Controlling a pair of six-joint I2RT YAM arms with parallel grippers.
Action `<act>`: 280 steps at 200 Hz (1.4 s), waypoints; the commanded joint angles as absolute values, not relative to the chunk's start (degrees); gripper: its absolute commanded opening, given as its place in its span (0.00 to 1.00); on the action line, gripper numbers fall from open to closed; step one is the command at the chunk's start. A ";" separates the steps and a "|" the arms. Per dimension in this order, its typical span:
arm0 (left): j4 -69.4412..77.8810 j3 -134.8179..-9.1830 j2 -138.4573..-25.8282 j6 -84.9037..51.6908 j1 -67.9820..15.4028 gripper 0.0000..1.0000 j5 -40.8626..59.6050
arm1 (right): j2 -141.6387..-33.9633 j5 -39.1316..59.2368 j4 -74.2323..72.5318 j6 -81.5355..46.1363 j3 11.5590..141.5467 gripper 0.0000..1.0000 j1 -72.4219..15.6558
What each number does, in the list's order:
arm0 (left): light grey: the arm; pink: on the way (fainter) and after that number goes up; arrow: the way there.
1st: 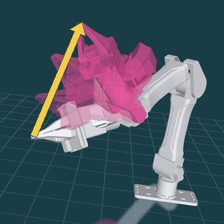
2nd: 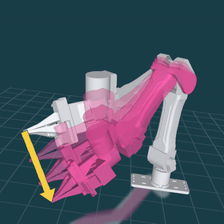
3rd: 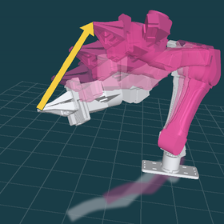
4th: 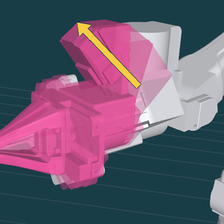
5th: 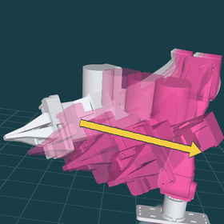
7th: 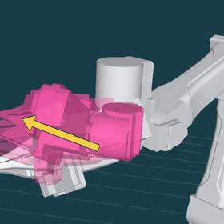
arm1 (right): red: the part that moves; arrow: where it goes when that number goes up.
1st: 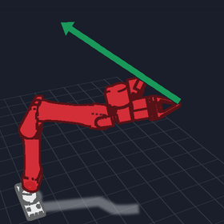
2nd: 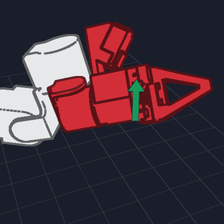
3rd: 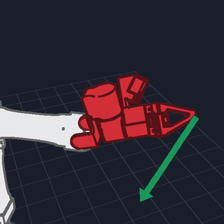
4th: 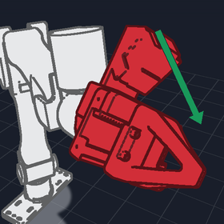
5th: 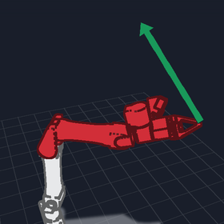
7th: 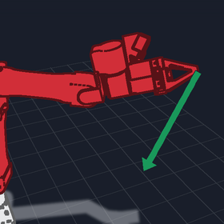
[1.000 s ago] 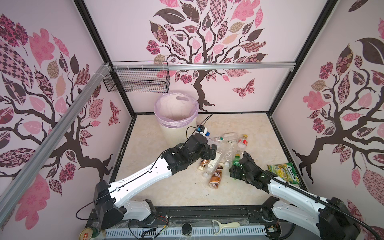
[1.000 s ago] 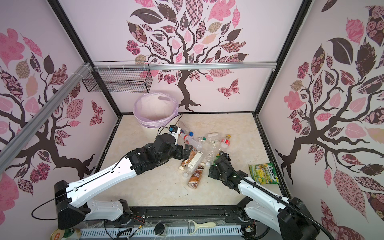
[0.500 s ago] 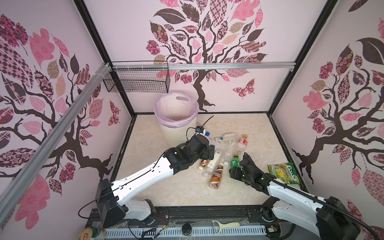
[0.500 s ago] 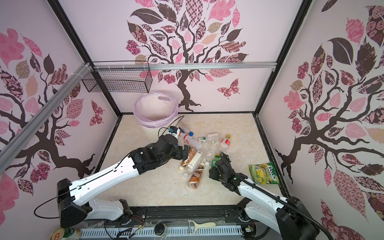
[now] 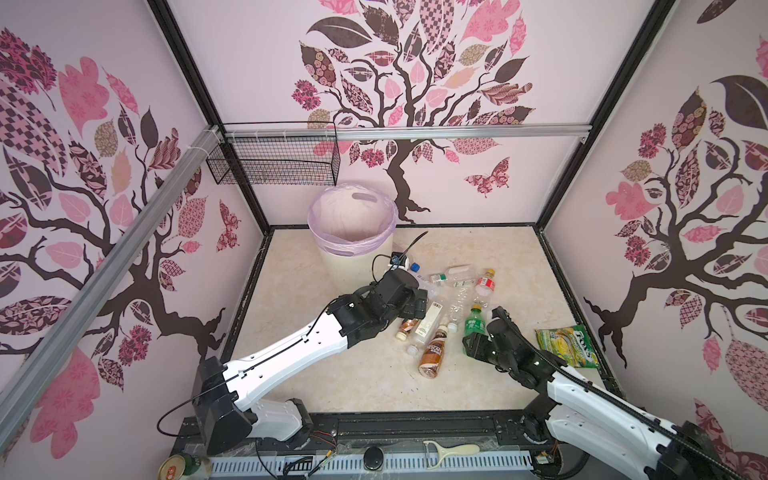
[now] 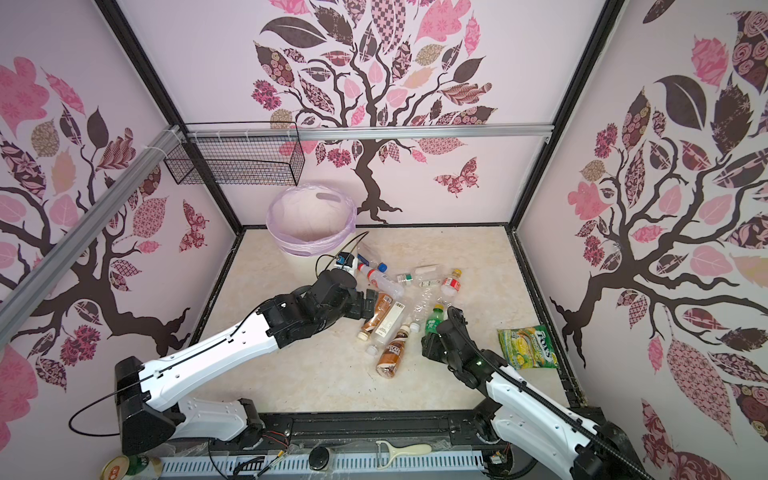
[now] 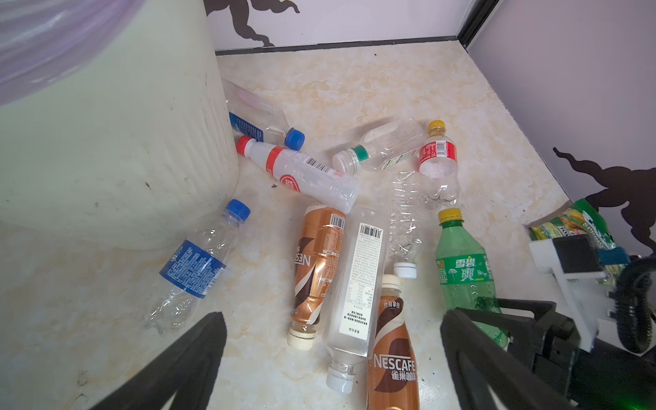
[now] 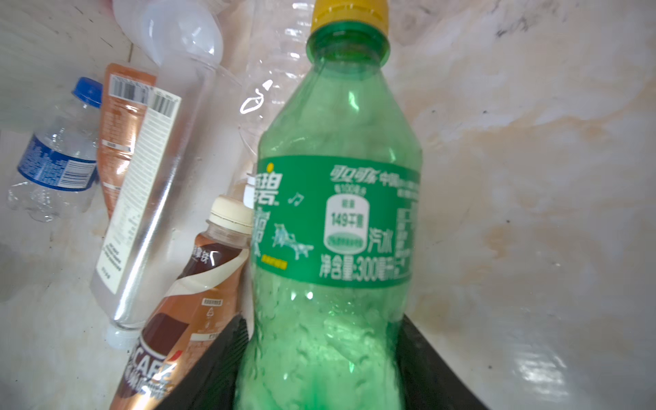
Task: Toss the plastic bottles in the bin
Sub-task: 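Lift the green bottle with right gripper toward the left gripper, then grasp the green bottle cap with left gripper while right gripper holds it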
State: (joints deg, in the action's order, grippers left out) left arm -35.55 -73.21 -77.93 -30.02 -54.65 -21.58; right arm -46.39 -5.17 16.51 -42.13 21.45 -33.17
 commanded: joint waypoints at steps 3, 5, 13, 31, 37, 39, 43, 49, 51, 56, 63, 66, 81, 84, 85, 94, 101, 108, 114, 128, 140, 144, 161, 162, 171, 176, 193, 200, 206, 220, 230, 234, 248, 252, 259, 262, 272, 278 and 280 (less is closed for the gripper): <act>-36.03 -77.88 -78.19 -28.96 -53.87 0.98 -21.72 | -45.09 -6.94 21.31 -38.10 28.21 0.48 -32.97; -36.14 -78.14 -78.19 -28.93 -53.70 0.98 -21.47 | -45.13 -6.94 21.33 -37.99 28.39 0.48 -32.96; -36.36 -79.26 -78.26 -29.23 -52.73 0.98 -19.75 | -45.48 -6.58 21.54 -36.91 30.19 0.48 -32.97; -36.83 -81.44 -78.70 -32.72 -48.24 0.98 -11.59 | -46.26 -5.16 20.44 -35.18 33.31 0.48 -33.01; -36.62 -81.89 -78.90 -34.29 -46.38 0.99 -7.96 | -46.58 -4.44 19.74 -34.60 34.39 0.48 -32.97; -36.47 -82.04 -78.96 -34.76 -45.81 0.98 -7.13 | -46.65 -4.23 19.41 -34.51 34.72 0.48 -32.98; -36.21 -82.37 -79.11 -35.51 -44.72 0.98 -4.60 | -46.88 -3.66 18.88 -34.24 35.35 0.48 -32.96; -35.72 -82.84 -79.40 -36.40 -43.30 0.98 -1.37 | -47.39 -2.88 17.93 -33.90 36.25 0.48 -32.96; -35.63 -83.05 -79.53 -36.68 -42.91 0.98 -0.56 | -47.55 -2.65 17.64 -33.85 36.53 0.48 -32.98; -35.16 -83.51 -79.71 -37.44 -42.03 0.98 1.38 | -48.18 -1.77 16.76 -33.59 37.42 0.48 -33.01; -34.70 -83.95 -80.07 -38.61 -41.06 0.98 3.52 | -49.09 -0.44 15.63 -33.16 38.56 0.47 -32.96; -34.33 -84.04 -80.33 -39.13 -40.64 0.98 4.62 | -49.38 -0.07 15.33 -33.03 38.75 0.47 -32.96; -32.01 -84.26 -81.11 -42.15 -38.64 0.98 9.91 | -51.39 2.67 13.25 -32.37 40.93 0.47 -33.05; -31.37 -84.26 -81.39 -42.70 -38.31 0.98 11.01 | -51.81 3.14 12.92 -32.28 41.40 0.47 -33.05; -31.20 -84.27 -81.43 -42.88 -38.23 0.98 11.44 | -52.06 3.40 12.63 -32.13 41.57 0.46 -33.11; -29.65 -84.38 -82.15 -44.60 -37.32 0.98 14.76 | -53.16 4.65 11.71 -31.65 42.74 0.46 -33.30; -28.81 -84.62 -82.92 -45.72 -36.76 0.98 16.85 | -53.95 5.46 11.21 -31.22 43.65 0.46 -33.67; -28.33 -84.94 -83.61 -46.53 -36.30 0.98 18.57 | -54.58 5.71 10.81 -30.76 44.55 0.46 -34.41; -28.14 -85.33 -84.23 -47.01 -36.05 0.98 19.72 | -54.89 5.64 10.50 -30.39 45.14 0.46 -34.96; -27.80 -86.00 -85.03 -47.31 -35.90 0.98 20.89 | -55.73 5.45 9.82 -29.05 46.74 0.45 -36.84; -27.09 -86.11 -85.55 -47.70 -35.86 0.98 20.90 | -56.65 5.04 9.75 -27.60 48.25 0.45 -39.05; -26.81 -86.13 -85.68 -47.70 -35.86 0.98 20.89 | -56.83 4.83 9.70 -27.37 48.60 0.45 -39.50; -26.47 -86.98 -86.85 -47.55 -35.86 0.98 21.22 | -57.16 5.41 8.10 -26.36 48.95 0.46 -42.20; -26.46 -87.08 -86.98 -47.55 -35.86 0.98 21.24 | -57.10 5.47 7.92 -26.36 48.86 0.46 -42.32; -26.52 -87.55 -87.69 -47.17 -35.91 0.98 21.64 | -56.64 6.01 6.38 -27.07 48.02 0.45 -42.72; -26.51 -87.77 -88.02 -46.94 -35.86 0.98 21.79 | -56.41 6.06 5.90 -27.50 47.65 0.45 -42.78; -26.52 -87.72 -88.07 -46.78 -35.86 0.98 20.81 | -55.77 6.66 5.28 -28.14 46.94 0.45 -42.76; -26.02 -87.24 -87.90 -46.65 -35.89 0.98 20.40 | -55.60 6.69 5.29 -28.20 46.68 0.45 -42.88; -25.64 -87.04 -87.81 -46.67 -35.87 0.97 20.16 | -55.40 6.48 5.39 -28.19 46.51 0.45 -42.87; -25.22 -86.68 -87.92 -46.78 -35.87 0.91 20.03 | -54.98 6.09 5.36 -28.05 46.09 0.45 -42.83; -25.10 -86.41 -88.23 -46.62 -35.88 0.88 20.10 | -54.76 5.91 5.44 -27.97 45.88 0.45 -42.88; -25.11 -86.35 -88.30 -46.60 -35.94 0.88 20.17 | -54.73 5.94 5.49 -27.86 45.89 0.45 -42.85; -24.83 -86.22 -88.59 -46.58 -36.21 0.85 20.06 | -54.76 6.41 5.45 -27.77 45.97 0.45 -42.86; -24.79 -86.22 -88.69 -46.43 -36.29 0.84 19.82 | -54.76 6.54 5.50 -27.77 46.05 0.45 -42.85; -24.85 -86.31 -88.72 -46.11 -36.62 0.83 19.33 | -54.81 6.67 5.50 -27.77 46.12 0.45 -42.83; -24.87 -86.35 -88.77 -45.93 -36.67 0.83 19.09 | -54.77 6.68 5.49 -27.73 46.14 0.45 -42.88; -25.21 -86.68 -88.93 -45.34 -36.93 0.81 18.17 | -54.76 7.00 5.38 -27.77 46.18 0.45 -42.87; -25.53 -86.89 -89.23 -44.87 -37.10 0.79 17.71 | -54.73 7.03 5.36 -27.77 46.18 0.45 -42.82; -25.56 -86.98 -89.26 -44.75 -37.18 0.78 17.61 | -54.68 7.10 5.34 -27.77 46.17 0.45 -42.87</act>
State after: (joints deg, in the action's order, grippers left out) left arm -26.17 -85.19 -88.03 -46.52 -36.40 19.51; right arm -55.96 6.28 6.52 -28.27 45.36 -42.78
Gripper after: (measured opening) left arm 0.810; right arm 0.592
